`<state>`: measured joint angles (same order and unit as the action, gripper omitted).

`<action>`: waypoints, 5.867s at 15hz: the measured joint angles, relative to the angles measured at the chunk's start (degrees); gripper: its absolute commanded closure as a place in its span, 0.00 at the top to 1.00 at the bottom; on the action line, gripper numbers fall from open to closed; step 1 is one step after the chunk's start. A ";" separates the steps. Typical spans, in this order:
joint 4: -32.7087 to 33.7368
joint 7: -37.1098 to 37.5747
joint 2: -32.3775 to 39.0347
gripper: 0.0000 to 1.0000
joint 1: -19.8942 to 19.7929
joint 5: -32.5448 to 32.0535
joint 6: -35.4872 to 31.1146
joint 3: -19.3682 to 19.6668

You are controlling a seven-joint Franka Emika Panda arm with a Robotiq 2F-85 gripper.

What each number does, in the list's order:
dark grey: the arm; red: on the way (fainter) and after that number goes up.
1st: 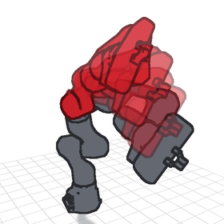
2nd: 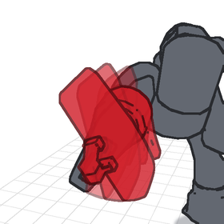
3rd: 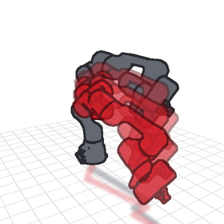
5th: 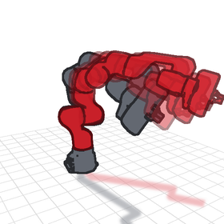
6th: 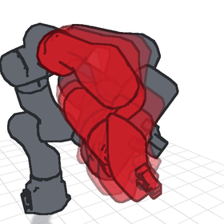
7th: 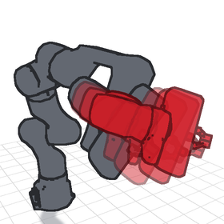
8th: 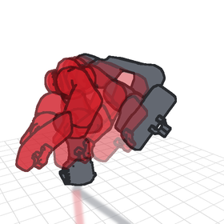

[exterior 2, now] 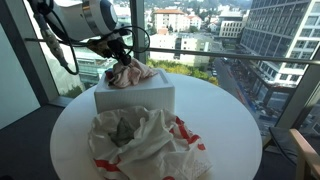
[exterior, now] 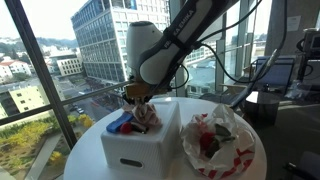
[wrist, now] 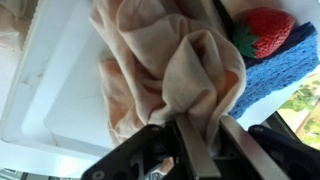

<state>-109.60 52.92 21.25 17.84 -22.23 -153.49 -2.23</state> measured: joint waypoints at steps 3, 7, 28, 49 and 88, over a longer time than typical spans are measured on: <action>-1.58 0.68 -7.04 0.04 2.89 -6.09 6.09 2.02; -5.93 3.39 -18.36 0.04 3.23 -14.26 18.79 0.55; -30.60 -9.10 -35.81 0.09 -10.42 13.83 39.19 -7.38; -14.04 -8.55 -6.51 0.08 -8.91 -5.78 35.51 -5.62; -32.53 25.72 -19.77 1.00 -13.14 -20.74 29.70 -0.04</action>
<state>-142.13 78.64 1.48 4.70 -42.96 -123.79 -2.26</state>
